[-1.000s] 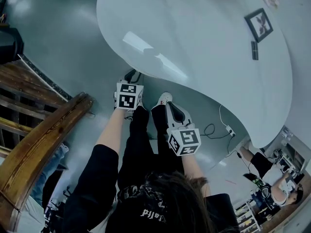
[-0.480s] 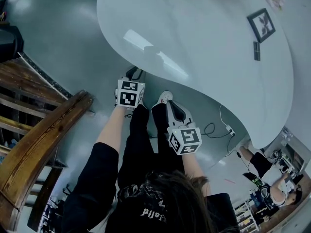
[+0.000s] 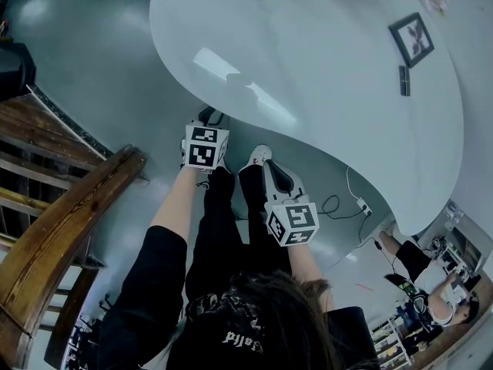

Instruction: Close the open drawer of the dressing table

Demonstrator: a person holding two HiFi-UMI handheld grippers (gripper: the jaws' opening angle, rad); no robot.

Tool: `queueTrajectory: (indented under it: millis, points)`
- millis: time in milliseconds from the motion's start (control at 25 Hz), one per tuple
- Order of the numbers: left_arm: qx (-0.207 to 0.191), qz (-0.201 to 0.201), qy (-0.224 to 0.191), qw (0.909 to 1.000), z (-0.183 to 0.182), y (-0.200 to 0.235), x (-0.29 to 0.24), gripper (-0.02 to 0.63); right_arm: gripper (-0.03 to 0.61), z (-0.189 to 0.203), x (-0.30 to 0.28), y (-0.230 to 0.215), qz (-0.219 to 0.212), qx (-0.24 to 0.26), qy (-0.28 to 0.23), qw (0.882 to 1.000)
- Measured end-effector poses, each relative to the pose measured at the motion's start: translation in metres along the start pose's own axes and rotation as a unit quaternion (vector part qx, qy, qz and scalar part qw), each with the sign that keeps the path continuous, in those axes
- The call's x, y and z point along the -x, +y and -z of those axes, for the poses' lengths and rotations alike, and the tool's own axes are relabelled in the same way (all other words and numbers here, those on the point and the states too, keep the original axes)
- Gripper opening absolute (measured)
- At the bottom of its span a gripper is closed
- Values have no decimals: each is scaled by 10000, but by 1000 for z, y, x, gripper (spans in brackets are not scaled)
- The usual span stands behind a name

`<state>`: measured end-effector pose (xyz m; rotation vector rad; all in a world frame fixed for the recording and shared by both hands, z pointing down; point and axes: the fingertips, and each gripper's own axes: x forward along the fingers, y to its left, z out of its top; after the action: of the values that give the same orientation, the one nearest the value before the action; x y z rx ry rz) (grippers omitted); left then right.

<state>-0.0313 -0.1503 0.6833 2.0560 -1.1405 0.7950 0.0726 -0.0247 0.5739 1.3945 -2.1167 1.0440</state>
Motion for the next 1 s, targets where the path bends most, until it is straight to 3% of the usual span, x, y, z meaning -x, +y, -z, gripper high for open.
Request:
queueTrajectory:
  millis: [1000]
  points:
    - [-64, 64, -488, 9988, -29, -4, -26, 126, 26, 4, -14, -7, 6, -103, -16, 9999]
